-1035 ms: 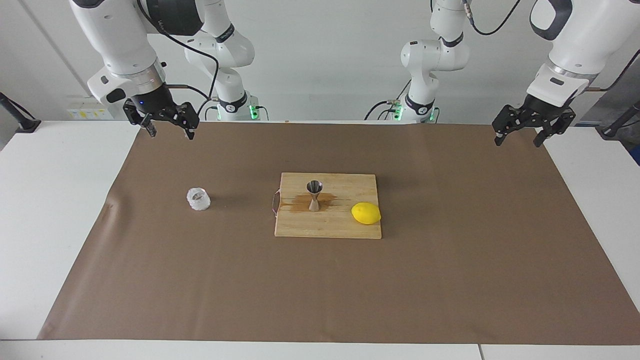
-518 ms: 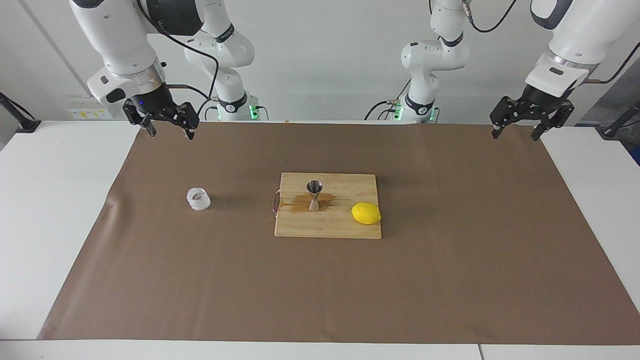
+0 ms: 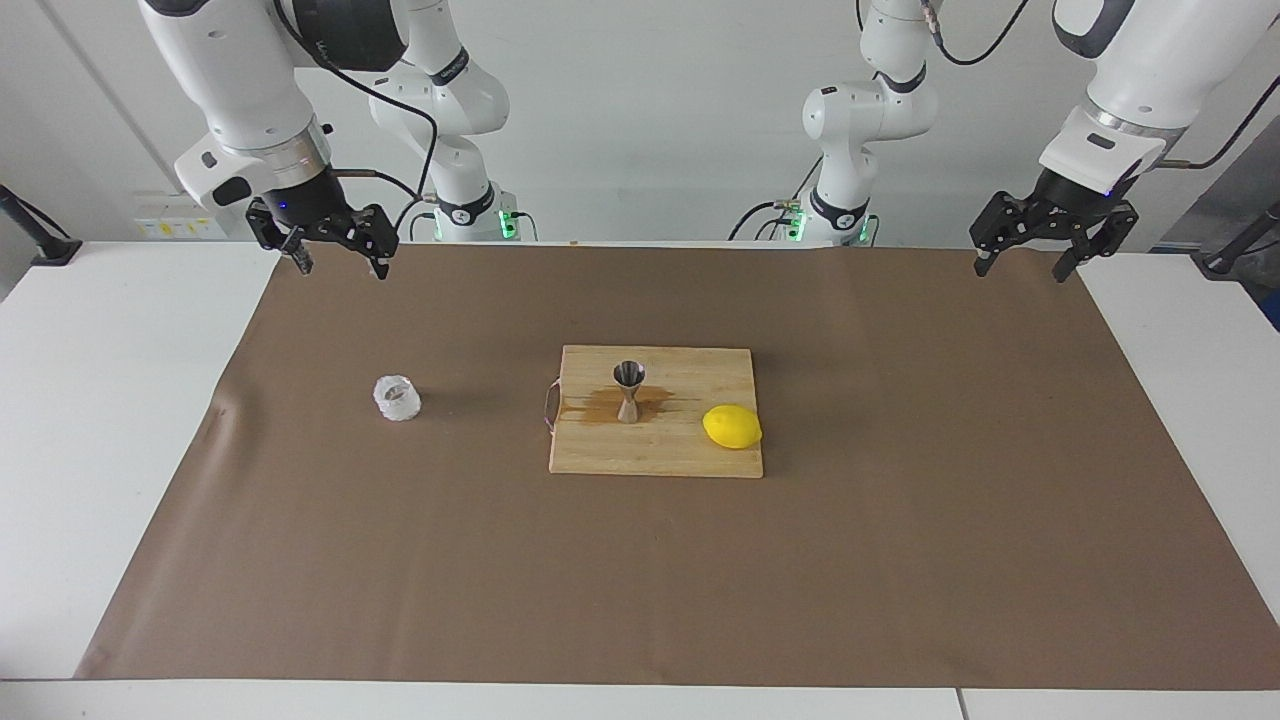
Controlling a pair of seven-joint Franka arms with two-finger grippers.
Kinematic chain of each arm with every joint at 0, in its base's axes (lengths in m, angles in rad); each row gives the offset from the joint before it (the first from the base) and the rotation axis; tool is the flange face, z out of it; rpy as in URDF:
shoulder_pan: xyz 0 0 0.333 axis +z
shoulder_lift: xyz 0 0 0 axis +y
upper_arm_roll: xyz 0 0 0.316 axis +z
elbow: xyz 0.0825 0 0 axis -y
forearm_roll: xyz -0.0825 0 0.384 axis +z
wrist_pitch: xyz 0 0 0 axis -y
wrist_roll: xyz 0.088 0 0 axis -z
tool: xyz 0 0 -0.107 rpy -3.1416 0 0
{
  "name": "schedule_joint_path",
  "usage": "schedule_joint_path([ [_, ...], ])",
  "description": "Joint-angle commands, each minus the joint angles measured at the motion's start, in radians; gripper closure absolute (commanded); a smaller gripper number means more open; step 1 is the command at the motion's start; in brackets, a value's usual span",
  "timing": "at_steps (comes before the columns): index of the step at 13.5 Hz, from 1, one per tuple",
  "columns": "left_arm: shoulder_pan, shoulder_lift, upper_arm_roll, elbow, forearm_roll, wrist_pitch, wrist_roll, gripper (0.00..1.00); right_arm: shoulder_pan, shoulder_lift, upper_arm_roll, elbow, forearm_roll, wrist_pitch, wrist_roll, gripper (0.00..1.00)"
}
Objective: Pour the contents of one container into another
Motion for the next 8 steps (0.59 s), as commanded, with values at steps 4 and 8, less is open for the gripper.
schedule_joint_path([
  [4,-0.014,-0.009,-0.005,-0.004,-0.038,-0.033,0.011,0.00,-0.011,-0.024,0.005,-0.025,0.008,-0.006,-0.019,0.00],
  [8,-0.010,-0.007,-0.005,-0.001,-0.029,-0.045,0.020,0.00,-0.011,-0.024,0.003,-0.025,0.008,-0.006,-0.019,0.00],
])
